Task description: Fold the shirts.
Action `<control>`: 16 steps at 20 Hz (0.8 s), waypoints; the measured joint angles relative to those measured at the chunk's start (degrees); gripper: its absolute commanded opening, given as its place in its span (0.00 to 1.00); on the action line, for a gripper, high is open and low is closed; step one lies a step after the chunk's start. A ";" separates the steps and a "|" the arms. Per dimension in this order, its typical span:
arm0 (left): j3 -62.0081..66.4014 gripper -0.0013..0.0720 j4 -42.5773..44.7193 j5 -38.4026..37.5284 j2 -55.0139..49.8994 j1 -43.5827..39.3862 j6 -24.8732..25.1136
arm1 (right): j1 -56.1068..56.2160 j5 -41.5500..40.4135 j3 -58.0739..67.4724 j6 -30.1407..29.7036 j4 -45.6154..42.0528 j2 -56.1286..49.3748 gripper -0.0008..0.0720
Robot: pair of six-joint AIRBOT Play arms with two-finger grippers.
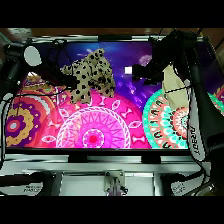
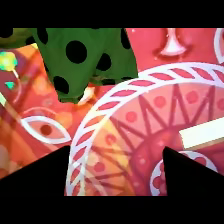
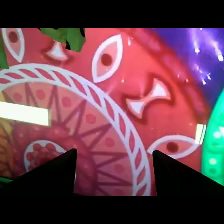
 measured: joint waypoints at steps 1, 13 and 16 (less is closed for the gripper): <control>0.00 1.00 0.00 0.00 0.00 0.00 -0.02 | 0.00 0.00 0.00 0.00 0.00 0.00 0.82; 0.00 1.00 0.00 0.00 0.00 0.00 0.00 | 0.00 0.04 0.00 0.00 -0.02 0.00 0.82; 0.00 1.00 -0.02 0.09 -0.04 0.00 -0.02 | 0.00 3.34 0.00 -0.70 -0.48 -0.07 0.82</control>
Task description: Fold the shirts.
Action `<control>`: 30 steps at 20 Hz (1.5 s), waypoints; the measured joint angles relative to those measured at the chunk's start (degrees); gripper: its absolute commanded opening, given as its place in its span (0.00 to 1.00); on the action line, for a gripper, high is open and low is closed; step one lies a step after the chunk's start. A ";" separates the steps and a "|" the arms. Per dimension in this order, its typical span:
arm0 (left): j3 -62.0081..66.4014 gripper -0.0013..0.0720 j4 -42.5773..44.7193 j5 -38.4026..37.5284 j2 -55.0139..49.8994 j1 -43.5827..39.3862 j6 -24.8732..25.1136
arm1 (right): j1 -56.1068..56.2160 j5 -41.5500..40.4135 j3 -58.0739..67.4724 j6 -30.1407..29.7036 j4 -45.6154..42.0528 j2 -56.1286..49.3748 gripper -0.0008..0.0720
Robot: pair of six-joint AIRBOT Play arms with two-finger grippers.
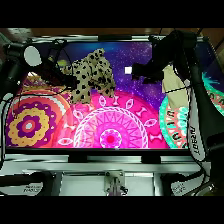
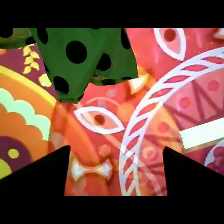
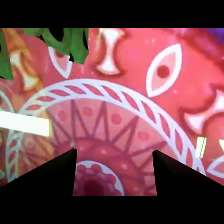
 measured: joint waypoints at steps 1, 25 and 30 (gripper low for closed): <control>0.00 1.00 0.00 0.44 -0.15 0.00 -0.04 | -0.02 1.53 0.00 -0.61 -0.20 0.02 0.82; 1.77 0.08 -14.43 30.08 -27.12 9.44 -1.31 | -0.15 11.37 0.00 -6.01 -2.43 0.00 0.82; 7.87 0.08 -16.02 24.92 -14.32 6.67 8.55 | -0.44 9.03 0.02 -7.52 -4.31 4.00 0.82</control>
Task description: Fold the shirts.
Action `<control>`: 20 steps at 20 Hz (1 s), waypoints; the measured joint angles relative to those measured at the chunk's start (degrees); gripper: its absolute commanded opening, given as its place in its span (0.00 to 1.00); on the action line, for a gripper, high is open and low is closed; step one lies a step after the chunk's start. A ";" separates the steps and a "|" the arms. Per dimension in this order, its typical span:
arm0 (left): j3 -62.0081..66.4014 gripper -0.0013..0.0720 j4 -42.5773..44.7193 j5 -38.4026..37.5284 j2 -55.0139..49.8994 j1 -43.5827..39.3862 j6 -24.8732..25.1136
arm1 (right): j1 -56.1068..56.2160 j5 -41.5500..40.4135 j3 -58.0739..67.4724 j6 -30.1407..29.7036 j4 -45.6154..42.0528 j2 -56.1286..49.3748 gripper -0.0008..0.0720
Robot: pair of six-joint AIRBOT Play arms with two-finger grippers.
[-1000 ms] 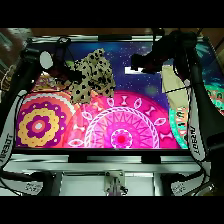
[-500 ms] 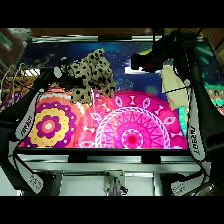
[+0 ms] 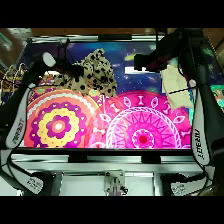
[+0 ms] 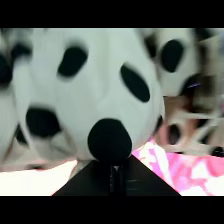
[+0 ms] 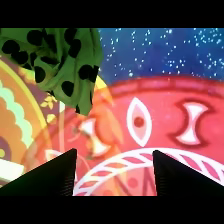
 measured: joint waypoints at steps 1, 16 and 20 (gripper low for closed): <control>0.92 0.08 0.02 -1.20 4.35 -1.03 1.31 | 0.00 -0.13 0.00 -0.13 -0.81 1.92 0.82; -19.93 0.08 15.04 -32.79 47.98 -5.95 -8.74 | 6.62 -6.86 -16.48 -2.21 2.62 11.34 0.86; -32.37 0.08 15.34 -29.59 52.02 -5.97 -9.62 | 7.41 -2.03 -21.59 -2.82 4.28 3.93 0.86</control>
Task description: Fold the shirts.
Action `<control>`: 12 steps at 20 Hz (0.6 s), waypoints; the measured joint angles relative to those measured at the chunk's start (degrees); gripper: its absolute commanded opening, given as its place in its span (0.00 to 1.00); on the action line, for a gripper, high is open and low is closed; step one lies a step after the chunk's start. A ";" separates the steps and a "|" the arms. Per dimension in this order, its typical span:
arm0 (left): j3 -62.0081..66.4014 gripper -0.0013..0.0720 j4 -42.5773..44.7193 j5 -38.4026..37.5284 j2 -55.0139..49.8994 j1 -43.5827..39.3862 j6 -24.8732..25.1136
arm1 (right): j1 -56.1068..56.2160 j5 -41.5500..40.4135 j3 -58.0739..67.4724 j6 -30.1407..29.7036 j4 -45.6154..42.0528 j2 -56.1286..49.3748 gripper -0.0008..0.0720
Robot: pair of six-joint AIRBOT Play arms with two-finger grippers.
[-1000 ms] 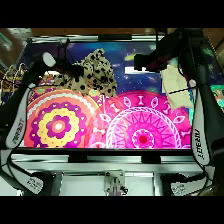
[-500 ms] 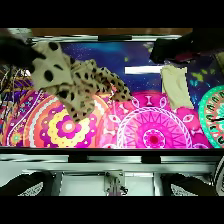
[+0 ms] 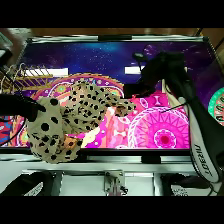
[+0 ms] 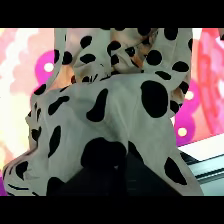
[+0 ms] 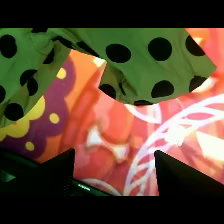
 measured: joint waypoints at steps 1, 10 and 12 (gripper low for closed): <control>-1.92 0.08 0.13 1.05 0.48 0.00 -0.13 | 0.11 1.18 -0.52 -0.74 0.35 -1.95 0.86; -6.64 0.08 0.33 12.46 1.09 0.00 -0.39 | 4.31 15.67 -1.88 -16.92 -3.61 -11.37 0.86; -6.75 0.08 0.33 13.79 1.07 0.00 -0.39 | 4.63 18.32 -1.90 -18.27 -4.70 -12.70 0.86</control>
